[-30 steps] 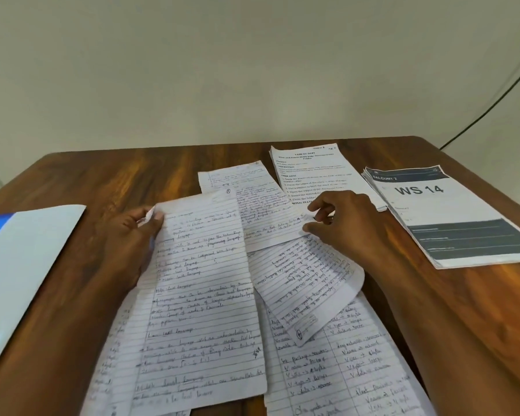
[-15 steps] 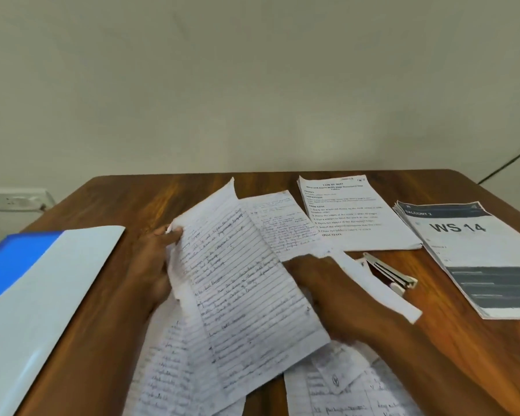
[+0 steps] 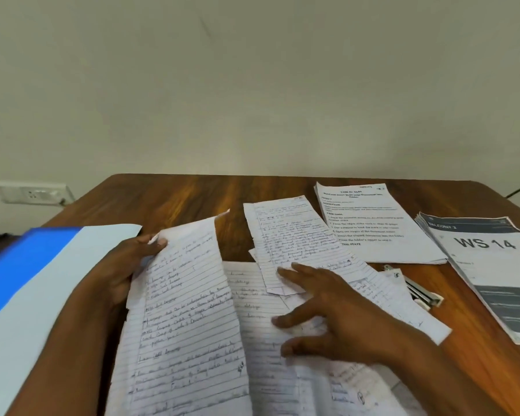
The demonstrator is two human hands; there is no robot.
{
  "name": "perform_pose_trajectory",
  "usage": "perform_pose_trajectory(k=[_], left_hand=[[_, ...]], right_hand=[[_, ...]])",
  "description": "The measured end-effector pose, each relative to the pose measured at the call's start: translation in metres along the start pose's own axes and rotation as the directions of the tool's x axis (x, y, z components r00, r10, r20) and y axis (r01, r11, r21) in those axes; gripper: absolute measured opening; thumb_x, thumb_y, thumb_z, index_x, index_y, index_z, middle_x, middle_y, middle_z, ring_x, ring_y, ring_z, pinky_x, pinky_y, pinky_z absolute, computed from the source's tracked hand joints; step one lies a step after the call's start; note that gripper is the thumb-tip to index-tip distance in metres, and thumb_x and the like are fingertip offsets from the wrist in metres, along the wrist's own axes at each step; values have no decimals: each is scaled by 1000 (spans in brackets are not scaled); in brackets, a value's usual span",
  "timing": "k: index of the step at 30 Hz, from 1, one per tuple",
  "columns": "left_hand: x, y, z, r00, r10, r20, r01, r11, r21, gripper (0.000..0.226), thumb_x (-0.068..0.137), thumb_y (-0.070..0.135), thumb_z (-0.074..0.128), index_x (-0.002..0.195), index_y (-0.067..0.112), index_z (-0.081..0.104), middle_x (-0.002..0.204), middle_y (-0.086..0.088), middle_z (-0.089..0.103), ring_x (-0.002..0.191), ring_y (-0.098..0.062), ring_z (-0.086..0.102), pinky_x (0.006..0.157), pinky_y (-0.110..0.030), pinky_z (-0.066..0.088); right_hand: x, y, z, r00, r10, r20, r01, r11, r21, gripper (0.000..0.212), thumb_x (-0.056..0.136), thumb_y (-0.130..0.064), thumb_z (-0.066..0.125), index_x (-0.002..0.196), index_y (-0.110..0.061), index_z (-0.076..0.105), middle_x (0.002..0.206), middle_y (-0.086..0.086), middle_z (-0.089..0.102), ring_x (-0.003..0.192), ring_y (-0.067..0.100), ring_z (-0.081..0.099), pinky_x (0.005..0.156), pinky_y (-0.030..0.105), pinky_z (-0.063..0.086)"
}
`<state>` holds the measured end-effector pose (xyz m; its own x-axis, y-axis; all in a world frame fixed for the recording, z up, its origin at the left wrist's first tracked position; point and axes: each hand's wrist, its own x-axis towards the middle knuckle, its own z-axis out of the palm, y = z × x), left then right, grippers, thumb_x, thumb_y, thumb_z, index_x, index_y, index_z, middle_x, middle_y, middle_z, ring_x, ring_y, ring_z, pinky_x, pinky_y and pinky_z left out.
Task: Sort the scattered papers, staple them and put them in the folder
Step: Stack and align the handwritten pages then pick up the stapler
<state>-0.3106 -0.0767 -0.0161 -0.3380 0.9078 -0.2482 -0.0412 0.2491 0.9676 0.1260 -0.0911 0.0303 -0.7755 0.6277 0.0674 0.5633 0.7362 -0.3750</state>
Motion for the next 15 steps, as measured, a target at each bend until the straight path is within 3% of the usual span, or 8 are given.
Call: perform_pose_trajectory(k=[3, 6, 9, 11, 13, 15], left_hand=[[-20, 13, 12, 999, -16, -46, 17, 999, 27, 100, 46, 72, 96, 127, 19, 69, 121, -11, 76, 119, -36, 68, 116, -54, 45], [-27, 15, 14, 996, -24, -90, 23, 1000, -12, 99, 46, 66, 98, 128, 21, 68, 126, -8, 74, 118, -31, 67, 115, -48, 44], [-17, 6, 6, 995, -65, -77, 57, 993, -108, 101, 43, 59, 102, 130, 19, 69, 129, -12, 74, 123, -36, 66, 117, -56, 44], [-21, 8, 8, 995, -76, -63, 68, 990, -127, 98, 47, 59, 102, 130, 18, 69, 130, -14, 73, 125, -38, 65, 117, -58, 43], [-33, 16, 16, 996, -67, -65, 59, 991, -121, 81, 58, 54, 99, 124, 14, 71, 124, -18, 74, 117, -38, 67, 114, -56, 46], [-43, 26, 29, 997, -56, -62, 51, 996, -73, 49, 81, 43, 86, 115, 10, 72, 115, -20, 75, 102, -35, 69, 101, -49, 51]], right_hand=[[-8, 13, -9, 1000, 27, -8, -27, 999, 28, 48, 73, -84, 66, 114, -61, 70, 165, -31, 18, 149, -18, -3, 122, 20, 5], [-11, 18, -8, 994, 93, -49, -90, 993, 73, 52, 74, -82, 68, 121, -60, 67, 160, -38, 24, 147, -19, 8, 123, 23, 17], [-3, 6, 0, 986, 158, -60, -157, 987, 23, 84, 83, -82, 59, 155, -57, 24, 158, -42, 6, 141, -22, 5, 120, 17, 12], [4, -1, 8, 979, 192, -72, -196, 979, -54, 88, 93, -75, 48, 162, -46, 3, 155, -36, 4, 139, -15, 6, 120, 17, 5], [10, -1, 19, 969, 195, -150, -212, 971, -109, 79, 101, -68, 40, 164, -37, 6, 162, -23, 23, 148, -1, 24, 126, 30, 12], [14, 1, 22, 955, 162, -247, -218, 951, -218, 65, 101, -60, 44, 159, -33, 32, 146, -11, 58, 131, 11, 55, 121, 41, 31]])
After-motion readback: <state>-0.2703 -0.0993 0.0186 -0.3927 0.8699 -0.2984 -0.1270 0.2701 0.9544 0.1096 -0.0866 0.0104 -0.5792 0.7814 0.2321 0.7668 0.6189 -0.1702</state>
